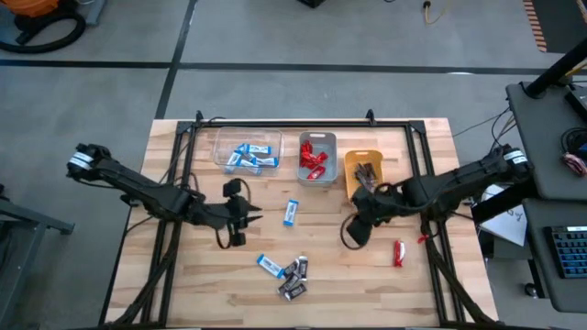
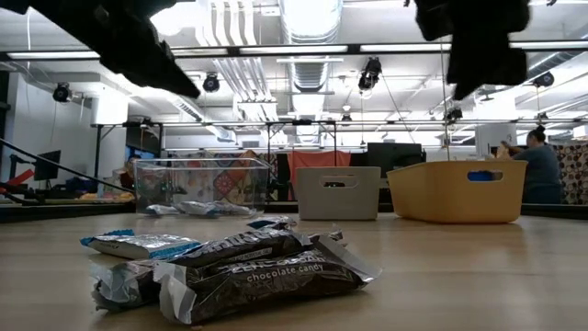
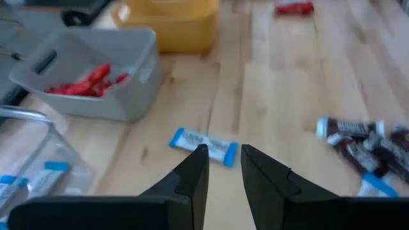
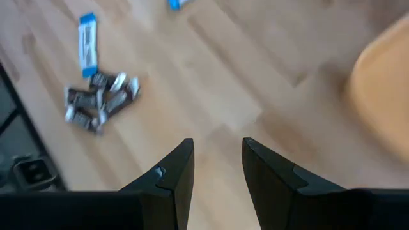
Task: Organize candy in baskets
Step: Put the red chocolate into the gray bin
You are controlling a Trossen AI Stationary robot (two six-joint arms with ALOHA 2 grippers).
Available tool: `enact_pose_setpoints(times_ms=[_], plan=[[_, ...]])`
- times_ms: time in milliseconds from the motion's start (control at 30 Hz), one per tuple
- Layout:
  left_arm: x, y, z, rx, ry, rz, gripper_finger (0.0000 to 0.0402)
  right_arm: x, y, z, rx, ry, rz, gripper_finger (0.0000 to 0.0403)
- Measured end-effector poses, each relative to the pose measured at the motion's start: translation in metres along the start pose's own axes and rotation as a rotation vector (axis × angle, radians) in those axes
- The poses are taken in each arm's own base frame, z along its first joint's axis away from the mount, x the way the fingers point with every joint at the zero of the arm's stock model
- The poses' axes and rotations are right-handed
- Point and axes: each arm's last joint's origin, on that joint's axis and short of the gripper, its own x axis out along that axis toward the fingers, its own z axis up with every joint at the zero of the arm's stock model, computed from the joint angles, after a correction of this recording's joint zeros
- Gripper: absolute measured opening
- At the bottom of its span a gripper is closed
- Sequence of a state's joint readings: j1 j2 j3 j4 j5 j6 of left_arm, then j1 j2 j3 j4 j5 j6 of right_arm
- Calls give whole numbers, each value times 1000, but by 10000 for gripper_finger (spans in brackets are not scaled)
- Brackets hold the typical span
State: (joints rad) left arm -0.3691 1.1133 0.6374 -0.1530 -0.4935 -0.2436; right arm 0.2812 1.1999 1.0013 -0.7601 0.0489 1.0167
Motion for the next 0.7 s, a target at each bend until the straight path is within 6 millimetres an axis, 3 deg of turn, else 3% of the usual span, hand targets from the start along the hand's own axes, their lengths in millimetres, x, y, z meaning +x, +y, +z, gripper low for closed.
enact_pose_setpoints(times_ms=[167, 400, 700], plan=[[-9, 7, 1, -24, -72, 78, 77, 6, 8, -23, 108, 100, -7, 121], [-15, 10, 13, 5, -125, 162, 77, 28, 16, -57, 218, 358, -119, 120], [-21, 10, 31, 66, -159, 179, 77, 39, 3, -91, 270, 541, -457, 145]])
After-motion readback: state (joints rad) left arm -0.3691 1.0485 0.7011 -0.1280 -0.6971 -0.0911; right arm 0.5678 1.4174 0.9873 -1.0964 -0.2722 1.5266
